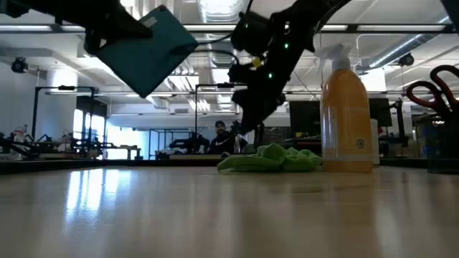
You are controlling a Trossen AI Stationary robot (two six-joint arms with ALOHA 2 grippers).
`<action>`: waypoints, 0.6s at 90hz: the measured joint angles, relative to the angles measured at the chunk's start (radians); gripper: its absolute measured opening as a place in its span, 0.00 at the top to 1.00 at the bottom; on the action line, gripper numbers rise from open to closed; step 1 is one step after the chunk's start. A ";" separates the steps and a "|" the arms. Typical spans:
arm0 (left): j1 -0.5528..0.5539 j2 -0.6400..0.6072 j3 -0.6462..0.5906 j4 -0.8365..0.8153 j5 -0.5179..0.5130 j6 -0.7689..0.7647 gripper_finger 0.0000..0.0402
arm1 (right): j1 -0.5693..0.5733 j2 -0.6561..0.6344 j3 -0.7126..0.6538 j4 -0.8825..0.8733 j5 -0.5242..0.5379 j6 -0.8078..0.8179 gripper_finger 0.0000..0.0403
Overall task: Apply microfiber cloth
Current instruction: Wipe the back and front of the tablet with the green microfiber cloth
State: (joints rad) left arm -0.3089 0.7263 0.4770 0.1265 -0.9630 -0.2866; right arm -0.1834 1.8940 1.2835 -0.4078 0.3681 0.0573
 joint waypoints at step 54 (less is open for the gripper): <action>0.004 0.002 -0.001 -0.010 -0.004 -0.037 0.98 | 0.160 0.241 0.091 0.295 -0.380 0.074 0.86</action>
State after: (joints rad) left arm -0.3054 0.7280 0.4763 0.1167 -0.9675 -0.3238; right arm -0.0233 2.1354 1.3747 -0.1127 -0.0115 0.1310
